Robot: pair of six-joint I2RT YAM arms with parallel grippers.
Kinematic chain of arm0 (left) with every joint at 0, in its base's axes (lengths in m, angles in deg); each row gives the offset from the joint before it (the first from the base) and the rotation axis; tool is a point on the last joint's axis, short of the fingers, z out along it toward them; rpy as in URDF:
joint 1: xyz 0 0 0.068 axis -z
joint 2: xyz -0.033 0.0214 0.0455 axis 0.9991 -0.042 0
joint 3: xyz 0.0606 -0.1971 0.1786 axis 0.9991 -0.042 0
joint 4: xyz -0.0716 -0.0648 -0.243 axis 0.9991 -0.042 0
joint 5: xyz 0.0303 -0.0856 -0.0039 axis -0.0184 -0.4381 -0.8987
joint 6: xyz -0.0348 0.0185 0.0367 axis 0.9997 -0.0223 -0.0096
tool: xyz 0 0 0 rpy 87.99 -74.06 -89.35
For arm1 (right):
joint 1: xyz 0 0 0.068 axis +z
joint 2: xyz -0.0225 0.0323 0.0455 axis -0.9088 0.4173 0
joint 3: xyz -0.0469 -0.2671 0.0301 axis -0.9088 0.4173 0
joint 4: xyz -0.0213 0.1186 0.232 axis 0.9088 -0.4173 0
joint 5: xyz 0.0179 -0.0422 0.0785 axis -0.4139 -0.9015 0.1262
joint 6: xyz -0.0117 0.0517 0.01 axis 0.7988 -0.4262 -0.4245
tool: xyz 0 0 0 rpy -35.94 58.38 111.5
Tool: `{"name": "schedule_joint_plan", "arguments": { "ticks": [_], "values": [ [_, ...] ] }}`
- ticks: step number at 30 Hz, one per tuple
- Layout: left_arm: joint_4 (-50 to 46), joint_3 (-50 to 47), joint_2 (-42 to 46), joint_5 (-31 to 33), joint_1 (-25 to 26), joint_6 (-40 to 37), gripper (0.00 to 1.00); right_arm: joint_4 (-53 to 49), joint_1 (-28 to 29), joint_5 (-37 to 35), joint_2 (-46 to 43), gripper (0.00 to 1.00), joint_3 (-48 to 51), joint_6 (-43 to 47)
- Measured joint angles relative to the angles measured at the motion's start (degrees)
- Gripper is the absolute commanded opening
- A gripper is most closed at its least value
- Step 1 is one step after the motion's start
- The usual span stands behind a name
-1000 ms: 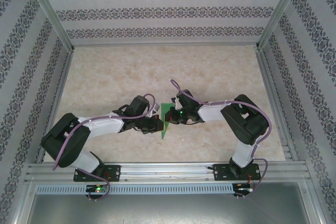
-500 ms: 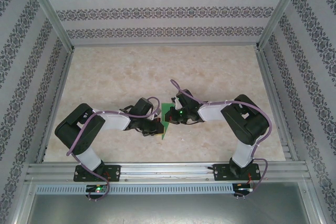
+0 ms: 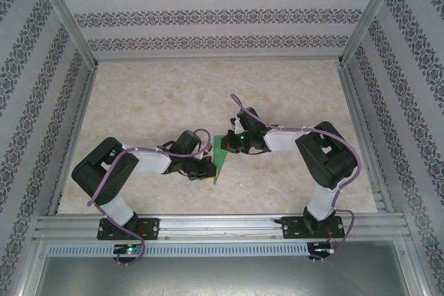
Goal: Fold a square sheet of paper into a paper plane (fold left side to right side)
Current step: Fold the wing for the fifth time at the center of the table.
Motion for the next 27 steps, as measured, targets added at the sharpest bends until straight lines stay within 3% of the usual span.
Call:
{"name": "schedule_joint_plan", "arguments": {
  "ticks": [16,27],
  "values": [
    [-7.1,5.3,4.3,0.5,-0.2,-0.7,0.00,1.6,-0.3,0.7,2.6,0.00,0.3,0.0],
    [-6.9,10.9,-4.2,-0.2,-0.3,-1.5,0.00,1.9,-0.3,0.9,2.7,0.00,0.5,0.0]
  ]
}}
